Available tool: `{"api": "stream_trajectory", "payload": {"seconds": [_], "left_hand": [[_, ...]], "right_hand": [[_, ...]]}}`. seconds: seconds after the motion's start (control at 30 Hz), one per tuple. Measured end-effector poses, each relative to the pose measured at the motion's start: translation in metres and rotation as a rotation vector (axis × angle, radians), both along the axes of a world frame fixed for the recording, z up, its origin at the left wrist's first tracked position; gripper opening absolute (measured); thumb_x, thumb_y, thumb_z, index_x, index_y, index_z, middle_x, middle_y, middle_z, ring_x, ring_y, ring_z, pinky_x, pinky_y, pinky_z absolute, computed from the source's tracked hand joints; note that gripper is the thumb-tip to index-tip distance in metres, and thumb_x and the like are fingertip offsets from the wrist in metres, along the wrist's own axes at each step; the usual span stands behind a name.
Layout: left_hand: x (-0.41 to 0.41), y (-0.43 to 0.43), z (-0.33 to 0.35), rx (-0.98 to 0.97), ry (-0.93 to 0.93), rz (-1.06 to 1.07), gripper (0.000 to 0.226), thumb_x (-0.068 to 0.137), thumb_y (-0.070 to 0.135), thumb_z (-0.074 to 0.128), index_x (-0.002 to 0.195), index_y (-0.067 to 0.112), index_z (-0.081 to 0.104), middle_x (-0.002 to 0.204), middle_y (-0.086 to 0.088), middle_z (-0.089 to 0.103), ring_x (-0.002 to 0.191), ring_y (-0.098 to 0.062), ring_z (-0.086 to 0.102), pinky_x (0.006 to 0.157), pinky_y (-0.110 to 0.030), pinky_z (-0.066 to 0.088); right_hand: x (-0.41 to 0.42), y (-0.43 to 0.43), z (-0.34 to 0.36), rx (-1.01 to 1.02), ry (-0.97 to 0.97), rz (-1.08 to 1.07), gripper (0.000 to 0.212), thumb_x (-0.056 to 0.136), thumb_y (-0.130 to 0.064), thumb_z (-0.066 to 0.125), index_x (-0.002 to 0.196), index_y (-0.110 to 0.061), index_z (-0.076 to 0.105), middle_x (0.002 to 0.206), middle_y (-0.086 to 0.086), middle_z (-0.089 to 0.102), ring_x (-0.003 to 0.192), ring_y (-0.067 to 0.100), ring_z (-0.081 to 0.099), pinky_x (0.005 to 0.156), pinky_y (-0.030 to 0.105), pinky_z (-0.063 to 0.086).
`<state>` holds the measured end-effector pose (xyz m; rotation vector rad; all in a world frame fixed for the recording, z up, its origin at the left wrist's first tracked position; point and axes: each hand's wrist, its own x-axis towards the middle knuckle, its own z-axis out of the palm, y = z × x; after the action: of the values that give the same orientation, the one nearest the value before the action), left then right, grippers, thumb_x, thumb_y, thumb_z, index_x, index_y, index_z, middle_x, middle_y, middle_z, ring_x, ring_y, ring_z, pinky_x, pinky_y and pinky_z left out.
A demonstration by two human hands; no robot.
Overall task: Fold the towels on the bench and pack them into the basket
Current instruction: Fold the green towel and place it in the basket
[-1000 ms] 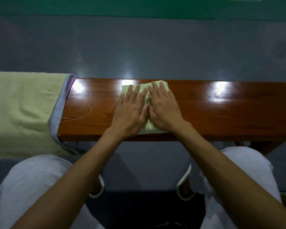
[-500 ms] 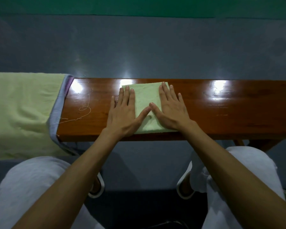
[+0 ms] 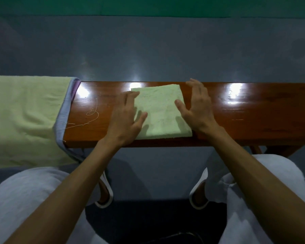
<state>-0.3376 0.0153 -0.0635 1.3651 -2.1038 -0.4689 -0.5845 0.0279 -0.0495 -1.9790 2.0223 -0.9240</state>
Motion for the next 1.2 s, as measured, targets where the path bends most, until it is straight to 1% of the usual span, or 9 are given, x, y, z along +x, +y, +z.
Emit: {"api": "stream_trajectory", "payload": {"seconds": [0.1,0.23,0.37,0.5,0.57,0.63,0.83,1.03,1.2], "left_hand": [[0.012,0.005,0.008,0.087,0.175,-0.050,0.039,0.095,0.021,0.059,0.132,0.013,0.050,0.130,-0.003,0.054,0.120,-0.017,0.052,0.101,-0.042,0.051],[0.024,0.011,-0.002,0.175,0.140,-0.145,0.030,0.100,0.011,0.059,0.129,0.019,0.059,0.133,-0.001,0.059,0.120,-0.014,0.054,0.097,-0.040,0.054],[0.035,0.009,-0.007,0.212,0.119,-0.160,0.031,0.099,0.028,0.065,0.128,0.029,0.058,0.134,0.004,0.054,0.115,-0.014,0.056,0.091,-0.040,0.058],[0.039,0.013,-0.008,0.194,0.012,-0.216,0.078,0.074,0.064,0.082,0.136,0.028,0.052,0.137,0.002,0.053,0.118,-0.015,0.053,0.093,-0.032,0.054],[0.039,0.014,-0.009,0.134,-0.088,-0.236,0.099,0.059,0.077,0.082,0.138,0.028,0.048,0.137,0.003,0.053,0.119,-0.014,0.051,0.094,-0.034,0.051],[0.039,0.015,-0.011,0.047,-0.170,-0.239,0.101,0.055,0.068,0.088,0.138,0.026,0.047,0.137,0.003,0.054,0.120,-0.015,0.051,0.094,-0.038,0.051],[0.036,0.025,-0.011,-0.051,-0.126,-0.248,0.072,0.068,0.049,0.084,0.128,0.022,0.056,0.125,0.004,0.064,0.116,-0.015,0.056,0.089,-0.040,0.052],[0.040,0.021,-0.010,0.054,0.109,-0.230,0.030,0.084,0.020,0.075,0.113,0.012,0.075,0.105,0.001,0.072,0.099,-0.019,0.065,0.077,-0.046,0.059],[0.036,0.015,0.003,0.255,0.301,-0.141,0.031,0.093,0.050,0.062,0.117,0.032,0.070,0.099,0.002,0.073,0.081,-0.029,0.068,0.067,-0.053,0.058]], "right_hand": [[-0.008,0.017,0.005,-0.063,-0.091,0.133,0.048,0.089,-0.035,0.063,0.129,-0.009,0.054,0.127,0.009,0.059,0.113,0.019,0.057,0.095,0.042,0.054],[-0.012,0.039,-0.012,0.077,-0.030,0.267,0.047,0.086,-0.038,0.058,0.128,-0.018,0.054,0.120,0.003,0.057,0.107,0.017,0.054,0.088,0.047,0.053],[-0.015,0.049,-0.025,0.095,0.099,0.320,0.068,0.084,-0.057,0.058,0.139,-0.019,0.047,0.135,0.002,0.052,0.119,0.015,0.042,0.095,0.043,0.046],[-0.017,0.052,-0.023,0.099,0.222,0.377,0.097,0.072,-0.073,0.067,0.146,-0.016,0.042,0.144,0.003,0.048,0.125,0.019,0.041,0.100,0.039,0.042],[-0.019,0.053,-0.022,0.111,0.245,0.388,0.102,0.067,-0.066,0.077,0.147,-0.015,0.040,0.143,0.004,0.048,0.126,0.021,0.040,0.101,0.042,0.044],[-0.021,0.056,-0.021,0.107,0.228,0.383,0.100,0.063,-0.046,0.090,0.145,-0.015,0.041,0.139,0.007,0.048,0.123,0.022,0.042,0.097,0.046,0.049],[-0.026,0.063,-0.015,0.105,0.051,0.414,0.093,0.061,-0.024,0.095,0.136,-0.012,0.041,0.133,0.000,0.055,0.118,0.018,0.052,0.090,0.043,0.058],[-0.027,0.059,-0.001,0.132,-0.157,0.337,0.056,0.076,-0.021,0.082,0.123,-0.014,0.052,0.120,0.004,0.065,0.110,0.013,0.065,0.085,0.038,0.062],[-0.027,0.044,0.019,0.156,-0.302,0.336,0.021,0.094,-0.024,0.070,0.113,-0.015,0.070,0.107,-0.005,0.070,0.101,0.011,0.066,0.083,0.039,0.061]]}}
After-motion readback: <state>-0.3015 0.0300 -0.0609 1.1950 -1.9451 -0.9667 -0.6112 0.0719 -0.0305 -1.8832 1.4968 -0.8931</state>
